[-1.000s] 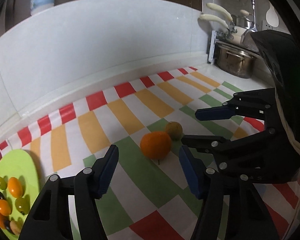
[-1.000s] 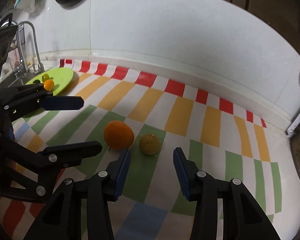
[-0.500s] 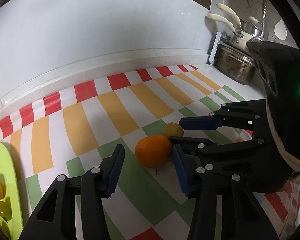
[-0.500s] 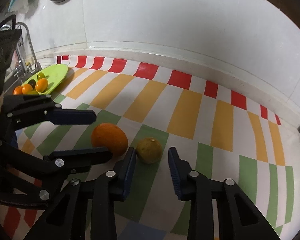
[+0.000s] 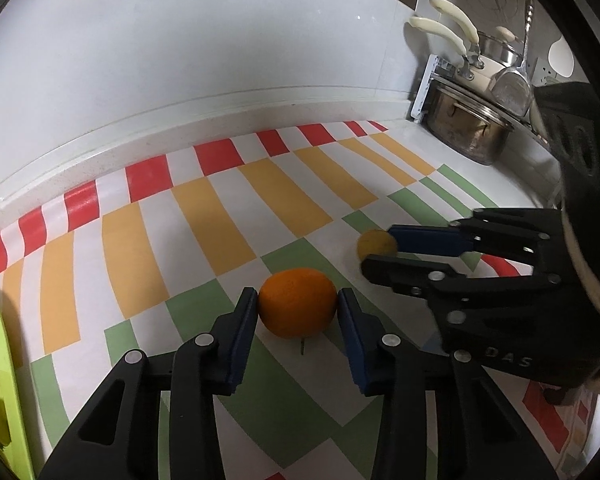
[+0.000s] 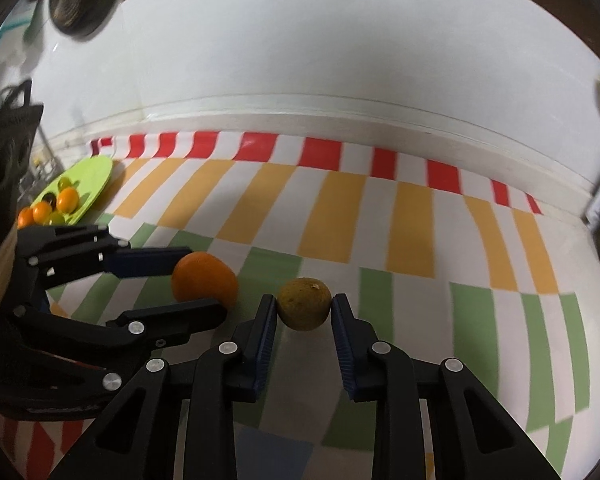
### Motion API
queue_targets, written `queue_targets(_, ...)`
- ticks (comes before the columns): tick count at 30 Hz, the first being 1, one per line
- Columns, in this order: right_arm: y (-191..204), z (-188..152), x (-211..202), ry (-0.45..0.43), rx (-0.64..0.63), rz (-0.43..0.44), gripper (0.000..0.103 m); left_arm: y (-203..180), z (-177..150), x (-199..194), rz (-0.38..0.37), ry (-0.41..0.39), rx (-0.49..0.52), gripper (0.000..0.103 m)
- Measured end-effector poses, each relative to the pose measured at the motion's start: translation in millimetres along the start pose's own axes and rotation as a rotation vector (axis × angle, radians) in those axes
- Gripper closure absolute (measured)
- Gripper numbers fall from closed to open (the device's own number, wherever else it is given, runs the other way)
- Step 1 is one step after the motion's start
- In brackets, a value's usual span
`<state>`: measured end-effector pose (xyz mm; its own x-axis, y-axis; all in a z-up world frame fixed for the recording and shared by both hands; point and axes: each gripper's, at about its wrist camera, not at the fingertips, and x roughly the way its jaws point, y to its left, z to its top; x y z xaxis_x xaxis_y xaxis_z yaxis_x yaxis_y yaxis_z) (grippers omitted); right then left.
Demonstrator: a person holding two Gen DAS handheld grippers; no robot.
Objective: Organize fruits
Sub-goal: 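Grasp an orange with the left gripper while the right gripper grasps a yellow fruit, then carry the orange and yellow fruit in both grippers over the plate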
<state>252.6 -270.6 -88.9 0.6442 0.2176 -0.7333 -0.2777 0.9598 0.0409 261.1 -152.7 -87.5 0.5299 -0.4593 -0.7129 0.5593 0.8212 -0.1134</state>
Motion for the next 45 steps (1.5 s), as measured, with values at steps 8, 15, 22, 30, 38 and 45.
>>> queue_targets(8,0.2,-8.9,-17.6,-0.029,0.07,-0.037,0.074,-4.0,-1.4,-13.1,0.031,-0.016,-0.011,0.063)
queue_targets(15,11.0,-8.8,-34.2,-0.057,0.084,-0.023,0.074,-3.8,-4.4,-44.5,0.079,-0.063,-0.026,0.064)
queue_targets(22,32.4,-3.0,-64.9,-0.125,0.067,-0.013,0.074,-4.7,-10.8,-84.3,0.156,-0.139,-0.035,0.064)
queue_targets(30,57.4,-1.9,-94.7,-0.194,0.062,0.014,0.074,-2.5,-25.0,-127.8,0.225,-0.199,-0.084,0.064)
queue_targets(38,81.1,2.4,-116.8,-0.252,0.066,0.06,0.073,5.0,-42.7,-167.5,0.293,-0.247,-0.147,0.064)
queue_targets(45,109.1,5.8,-130.1,-0.281,0.026,0.092,0.073,9.1,-58.0,-201.5,0.361,-0.285,-0.168,0.064)
